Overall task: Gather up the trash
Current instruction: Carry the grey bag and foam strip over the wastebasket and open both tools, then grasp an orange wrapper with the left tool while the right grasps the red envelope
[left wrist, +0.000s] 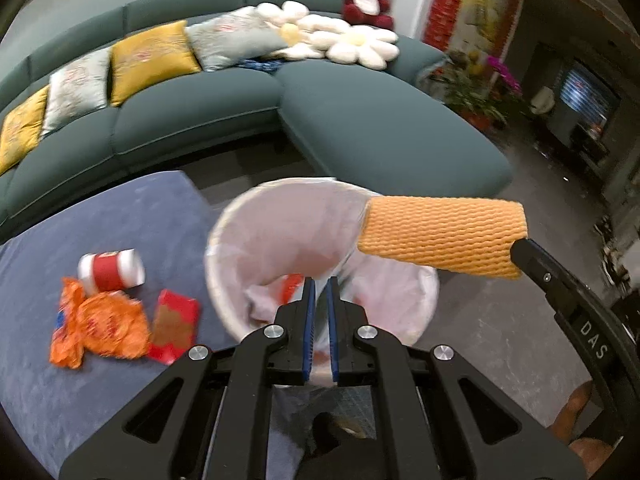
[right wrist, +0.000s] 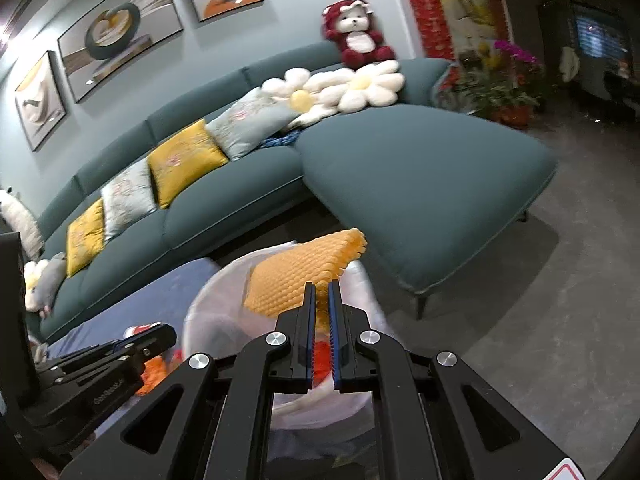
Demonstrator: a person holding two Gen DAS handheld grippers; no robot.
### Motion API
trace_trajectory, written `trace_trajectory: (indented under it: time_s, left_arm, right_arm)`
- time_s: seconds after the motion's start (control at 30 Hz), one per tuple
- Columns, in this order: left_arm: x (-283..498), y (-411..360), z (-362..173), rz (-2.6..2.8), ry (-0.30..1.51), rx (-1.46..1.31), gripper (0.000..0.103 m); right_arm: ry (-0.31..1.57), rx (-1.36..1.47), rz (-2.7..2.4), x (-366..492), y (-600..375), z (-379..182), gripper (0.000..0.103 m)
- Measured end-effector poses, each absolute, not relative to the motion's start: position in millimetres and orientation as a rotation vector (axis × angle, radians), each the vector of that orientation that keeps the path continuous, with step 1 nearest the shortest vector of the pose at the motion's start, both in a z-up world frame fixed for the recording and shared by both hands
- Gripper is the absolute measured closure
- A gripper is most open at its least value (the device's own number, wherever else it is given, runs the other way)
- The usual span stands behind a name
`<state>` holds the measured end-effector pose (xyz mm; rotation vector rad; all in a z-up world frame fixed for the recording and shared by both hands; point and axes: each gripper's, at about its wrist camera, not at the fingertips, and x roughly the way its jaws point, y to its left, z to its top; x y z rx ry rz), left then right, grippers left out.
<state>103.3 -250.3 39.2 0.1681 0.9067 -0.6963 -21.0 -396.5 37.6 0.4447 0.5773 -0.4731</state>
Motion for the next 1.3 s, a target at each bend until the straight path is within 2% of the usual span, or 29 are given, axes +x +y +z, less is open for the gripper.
trace_trajectory:
  time_s: [0.27, 0.33, 0.37, 0.4, 0.57, 0.77, 0.8, 0.93, 1.07, 1.3]
  left_arm:
    - [120.8, -259.1, 32.2, -0.707, 0.922, 0.141, 0.095]
    - [124.8, -251.0, 33.6, -0.674, 0.912, 0.131, 0.083]
    - [126.7, -245.4, 33.6, -0.648, 0.909, 0.125, 0.070]
    - [128.1, -239.3, 33.4, -0.620, 0.903, 0.117, 0.064]
    - [133.6, -214.4, 30.6, -0.538, 0.906, 0.102, 0.055]
    - [135.2, -181.3, 25.1, -0.457, 0.911, 0.077, 0.040]
    - [135.6, -175.4, 23.7, -0.446, 0.914, 0.072, 0.039]
    - [138.2, -154.0, 18.0, -0.410, 0.930, 0.052, 0.037]
    - [139.6, -125.6, 11.8, -0.366, 0.944, 0.031, 0.037]
    - [143.4, -72.0, 2.9, -0.280, 0.958, -0.007, 0.034]
  right_arm:
    - [0.590, 0.446, -0.464, -15.3, -402.9, 32.4, 0.096]
    - [0.594, 0.438, -0.444, -10.4, -396.8, 31.0, 0.096]
    - [0.598, 0.437, -0.430, -6.0, -392.4, 30.0, 0.096]
    - [0.602, 0.436, -0.418, -1.3, -388.6, 29.0, 0.095]
    - [0.625, 0.404, -0.368, 21.3, -366.5, 23.9, 0.091]
    - [0.639, 0.377, -0.341, 33.7, -345.8, 23.4, 0.075]
    - [0.639, 0.376, -0.340, 33.9, -342.6, 24.3, 0.071]
    - [0.643, 0.367, -0.310, 34.4, -322.8, 26.5, 0.066]
    - [0.660, 0.340, -0.276, 38.7, -296.5, 25.1, 0.058]
    - [0.703, 0.321, -0.217, 49.1, -248.9, 15.5, 0.051]
